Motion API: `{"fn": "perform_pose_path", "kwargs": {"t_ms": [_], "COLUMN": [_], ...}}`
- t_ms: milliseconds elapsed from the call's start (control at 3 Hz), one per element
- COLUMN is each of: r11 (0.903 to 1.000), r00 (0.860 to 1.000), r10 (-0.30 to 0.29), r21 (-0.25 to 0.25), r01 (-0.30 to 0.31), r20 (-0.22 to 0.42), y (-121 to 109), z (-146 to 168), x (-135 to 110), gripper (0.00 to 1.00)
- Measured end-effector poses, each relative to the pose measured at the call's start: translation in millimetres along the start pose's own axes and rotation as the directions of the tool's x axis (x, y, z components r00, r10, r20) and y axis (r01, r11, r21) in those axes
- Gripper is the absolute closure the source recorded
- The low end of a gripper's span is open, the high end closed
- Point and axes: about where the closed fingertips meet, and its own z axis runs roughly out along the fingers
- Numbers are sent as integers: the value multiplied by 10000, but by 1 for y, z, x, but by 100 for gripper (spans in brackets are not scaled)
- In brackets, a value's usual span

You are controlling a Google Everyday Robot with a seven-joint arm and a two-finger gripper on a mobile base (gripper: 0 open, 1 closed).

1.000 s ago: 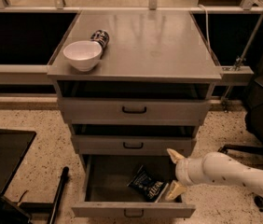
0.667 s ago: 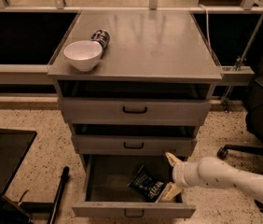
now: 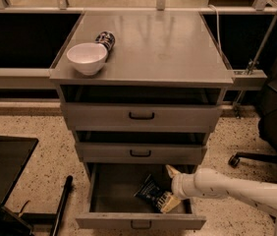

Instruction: Pick blue chip bag from bottom drawer and place on counter

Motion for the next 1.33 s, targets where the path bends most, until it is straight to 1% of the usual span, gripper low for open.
{"fn": "perform_pose_path", "kwargs": {"t_ms": [333,667,1000,1333], "r11": [9999,9978,9979,9979], "r00": [9999,9968,9919,9919], "r10": [23,298,507,623], "r21": [-172,-614,-471,96], "r01": [-21,-252,-454,-638], "r20": [130,741,1165,1110], "y": [0,4,-17,-45], "z": [7,36,76,110], "x": [3,14,31,41], "gripper": [0,0,0,0]}}
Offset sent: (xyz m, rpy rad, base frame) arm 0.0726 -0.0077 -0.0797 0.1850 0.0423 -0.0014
